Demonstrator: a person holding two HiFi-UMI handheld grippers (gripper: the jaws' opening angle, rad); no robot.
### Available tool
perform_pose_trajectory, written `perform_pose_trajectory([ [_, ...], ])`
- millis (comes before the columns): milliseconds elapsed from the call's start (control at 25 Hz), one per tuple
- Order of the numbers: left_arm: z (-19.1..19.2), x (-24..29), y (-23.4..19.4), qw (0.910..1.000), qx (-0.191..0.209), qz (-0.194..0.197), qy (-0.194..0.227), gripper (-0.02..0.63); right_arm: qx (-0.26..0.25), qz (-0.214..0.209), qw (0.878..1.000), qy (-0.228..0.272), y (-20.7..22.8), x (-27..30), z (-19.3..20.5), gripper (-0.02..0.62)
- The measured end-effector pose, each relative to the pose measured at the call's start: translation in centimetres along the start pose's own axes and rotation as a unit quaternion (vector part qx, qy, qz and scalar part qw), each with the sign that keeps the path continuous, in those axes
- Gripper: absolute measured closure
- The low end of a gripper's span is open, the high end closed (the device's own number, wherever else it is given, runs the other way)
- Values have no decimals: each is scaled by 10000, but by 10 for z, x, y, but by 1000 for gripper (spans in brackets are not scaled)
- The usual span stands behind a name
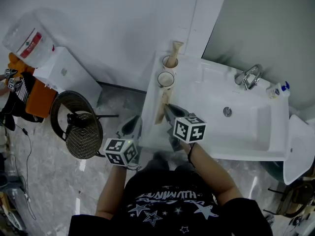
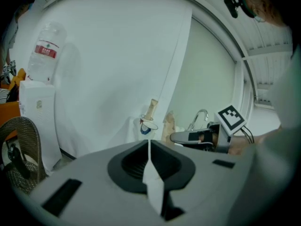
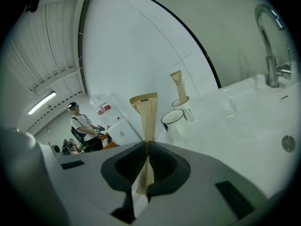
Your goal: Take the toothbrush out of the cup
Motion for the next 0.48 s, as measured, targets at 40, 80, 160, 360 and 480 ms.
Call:
perform_pose_trajectory([
  [40, 1, -1, -1, 10000, -12, -9, -11, 578, 51, 4, 10000, -56, 1, 1, 5, 564],
  [80, 3, -1, -2, 10000, -24, -16, -21, 578, 111, 5, 9999, -112, 2, 3, 9, 565],
  [160, 5, -2, -4, 10000, -48, -20, -43, 578, 241, 8, 9995, -215, 4, 6, 17, 565],
  [360, 9, -4, -8, 9999, -71, 0, -115, 578, 556, 69, 9978, -345, 8, 13, 30, 565],
  [480, 11, -5, -11, 9999, -79, 20, -147, 578, 636, 82, 9972, -395, 8, 18, 33, 565],
])
Point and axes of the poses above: the fingertips, and each gripper's own axes: x forward along the fingers, y to its right, z out of its underside, the point moved 7 cm from there along -x, backward along the fingers, and after that the axes turned 6 degrees about z, right-handed, at the moved point
